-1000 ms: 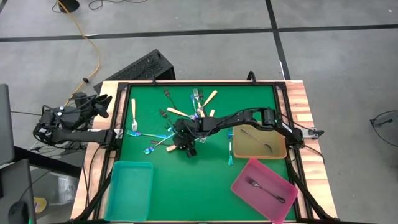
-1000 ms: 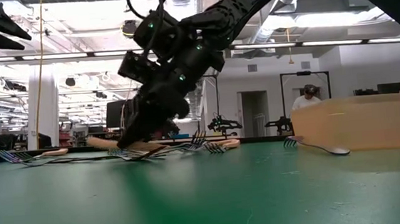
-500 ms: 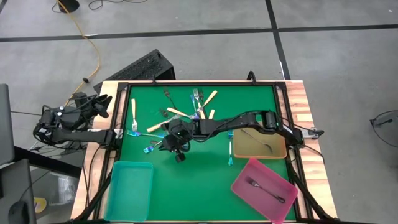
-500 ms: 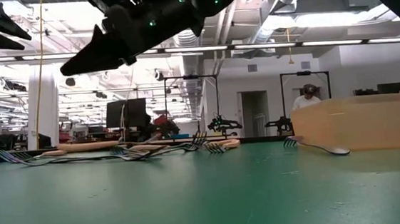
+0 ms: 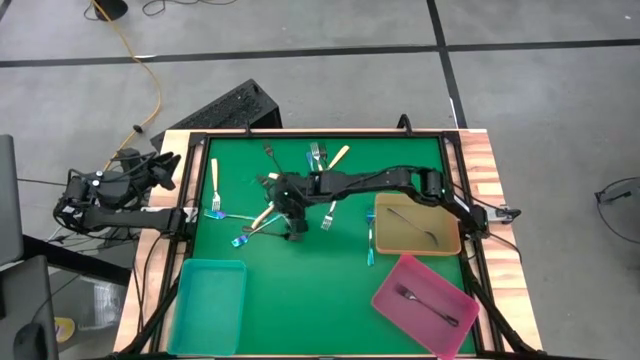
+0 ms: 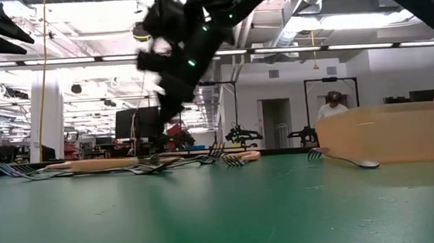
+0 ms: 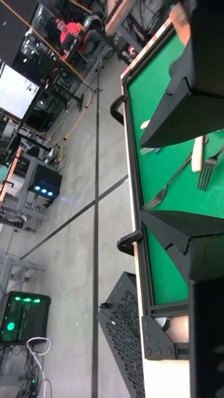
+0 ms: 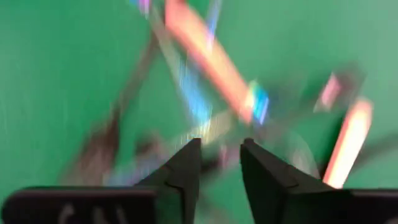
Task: Sort silverware by color (type)
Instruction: Put the yellow fork into the blue bin
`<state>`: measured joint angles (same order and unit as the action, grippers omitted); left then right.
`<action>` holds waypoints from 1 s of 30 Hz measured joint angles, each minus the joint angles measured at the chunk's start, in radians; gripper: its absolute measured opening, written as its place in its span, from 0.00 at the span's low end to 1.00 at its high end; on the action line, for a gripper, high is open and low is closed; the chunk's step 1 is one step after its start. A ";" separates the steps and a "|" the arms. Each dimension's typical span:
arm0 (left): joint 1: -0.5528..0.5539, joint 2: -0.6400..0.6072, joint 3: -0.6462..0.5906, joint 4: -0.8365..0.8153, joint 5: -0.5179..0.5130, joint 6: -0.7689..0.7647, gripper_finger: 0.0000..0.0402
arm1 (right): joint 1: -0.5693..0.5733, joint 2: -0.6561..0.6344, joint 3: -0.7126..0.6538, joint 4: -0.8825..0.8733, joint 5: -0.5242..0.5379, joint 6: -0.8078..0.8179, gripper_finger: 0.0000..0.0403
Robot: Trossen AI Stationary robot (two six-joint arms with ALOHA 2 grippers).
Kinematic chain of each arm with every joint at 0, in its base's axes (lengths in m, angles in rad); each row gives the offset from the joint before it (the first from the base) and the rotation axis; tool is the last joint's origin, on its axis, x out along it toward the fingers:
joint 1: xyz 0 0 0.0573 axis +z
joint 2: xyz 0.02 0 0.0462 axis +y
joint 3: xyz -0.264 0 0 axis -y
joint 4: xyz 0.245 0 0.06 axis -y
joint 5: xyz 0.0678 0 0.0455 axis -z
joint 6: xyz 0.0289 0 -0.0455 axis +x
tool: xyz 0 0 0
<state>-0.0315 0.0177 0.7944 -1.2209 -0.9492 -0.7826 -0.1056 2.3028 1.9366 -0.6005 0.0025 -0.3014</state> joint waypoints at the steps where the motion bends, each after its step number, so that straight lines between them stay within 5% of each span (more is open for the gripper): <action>1: 0.000 0.000 0.000 0.000 0.003 0.000 0.39 | -0.011 0.000 0.000 -0.068 0.001 0.021 0.39; 6: 0.000 0.000 0.000 0.000 0.003 0.000 0.39 | -0.060 0.000 0.000 -0.355 0.001 0.096 0.48; 12: 0.000 0.000 0.000 0.000 0.002 0.000 0.39 | -0.051 -0.024 0.000 -0.507 0.001 0.014 0.49; 30: 0.000 0.000 0.000 -0.003 0.023 0.037 0.39 | 0.009 -0.134 -0.141 -0.514 0.002 -0.291 0.41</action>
<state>-0.0312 0.0177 0.7940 -1.2239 -0.9260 -0.7456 -0.0964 2.1684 1.7960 -1.1141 0.0042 -0.5922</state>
